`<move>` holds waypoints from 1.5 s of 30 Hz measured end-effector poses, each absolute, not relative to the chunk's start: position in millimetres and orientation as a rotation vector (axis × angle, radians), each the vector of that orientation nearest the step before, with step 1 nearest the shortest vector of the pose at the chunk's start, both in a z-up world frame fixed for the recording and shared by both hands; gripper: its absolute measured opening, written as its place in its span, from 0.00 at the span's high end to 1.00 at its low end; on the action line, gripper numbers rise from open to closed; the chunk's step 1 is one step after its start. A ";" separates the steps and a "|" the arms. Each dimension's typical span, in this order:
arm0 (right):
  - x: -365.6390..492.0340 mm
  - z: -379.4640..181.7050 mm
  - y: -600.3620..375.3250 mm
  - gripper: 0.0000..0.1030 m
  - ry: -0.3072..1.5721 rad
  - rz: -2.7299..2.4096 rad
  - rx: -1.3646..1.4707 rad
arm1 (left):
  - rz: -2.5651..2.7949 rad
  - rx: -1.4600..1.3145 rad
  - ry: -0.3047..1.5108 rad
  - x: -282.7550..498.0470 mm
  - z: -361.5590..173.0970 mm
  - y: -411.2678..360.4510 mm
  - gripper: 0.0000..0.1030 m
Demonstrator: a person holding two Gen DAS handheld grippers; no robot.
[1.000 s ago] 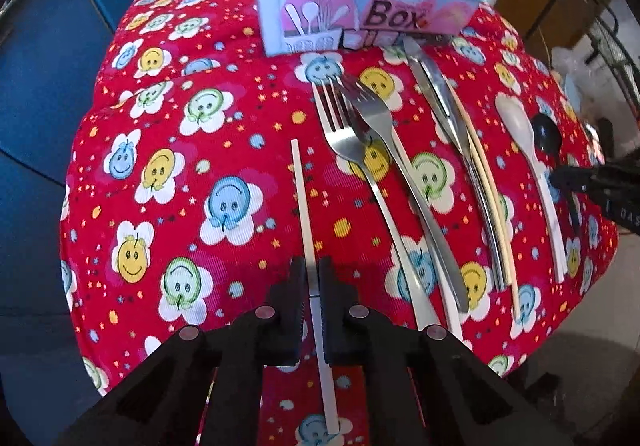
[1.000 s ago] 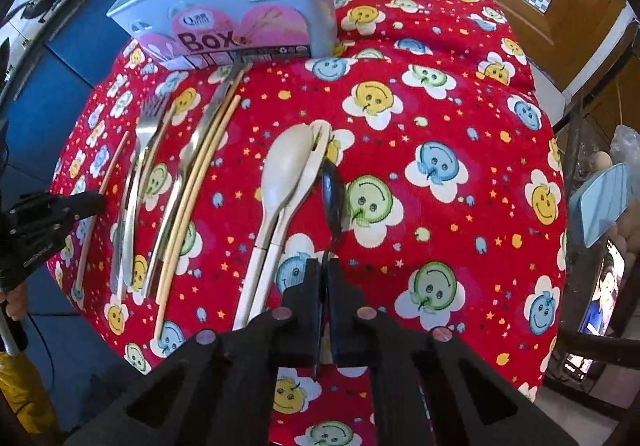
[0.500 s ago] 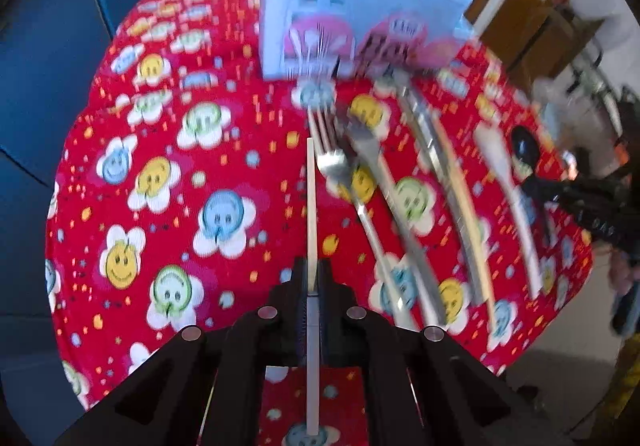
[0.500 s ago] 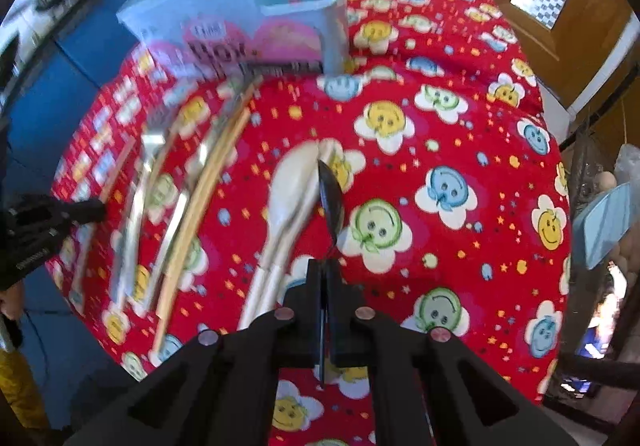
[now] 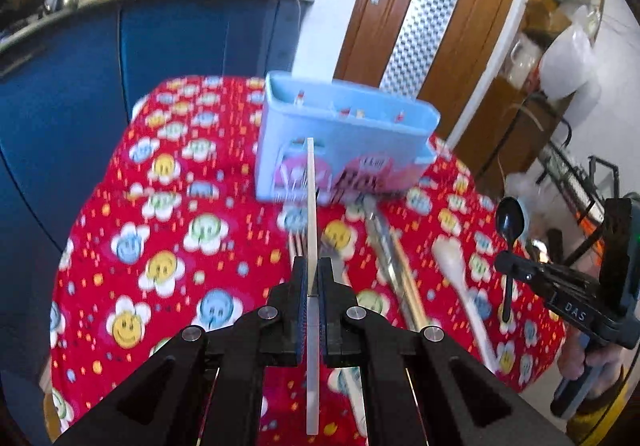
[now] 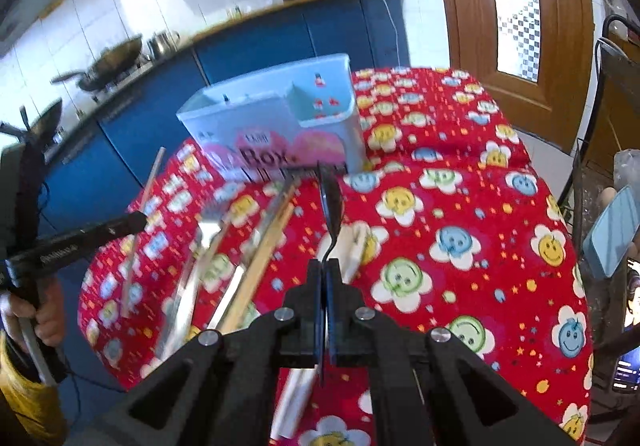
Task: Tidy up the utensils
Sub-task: 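Lift the chopstick and black spoon and carry both over the blue caddy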
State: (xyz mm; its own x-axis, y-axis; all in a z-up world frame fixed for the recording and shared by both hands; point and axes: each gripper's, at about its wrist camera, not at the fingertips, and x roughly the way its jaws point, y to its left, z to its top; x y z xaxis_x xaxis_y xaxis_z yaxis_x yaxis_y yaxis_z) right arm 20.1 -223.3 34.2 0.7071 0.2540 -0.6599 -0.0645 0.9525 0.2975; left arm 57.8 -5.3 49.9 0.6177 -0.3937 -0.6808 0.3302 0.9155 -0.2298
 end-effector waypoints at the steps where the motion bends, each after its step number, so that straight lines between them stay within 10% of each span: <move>1: 19.8 39.6 -223.1 0.97 0.743 0.181 0.262 | -0.417 -0.085 0.789 59.1 53.5 -5.2 0.95; 27: 47.7 88.0 -232.8 0.97 0.552 0.190 0.235 | -0.370 -0.121 0.331 117.1 161.4 -43.0 0.95; 45: 142.6 90.6 -224.3 0.97 0.405 0.261 0.267 | -0.248 -0.115 0.242 181.4 91.2 -44.3 0.95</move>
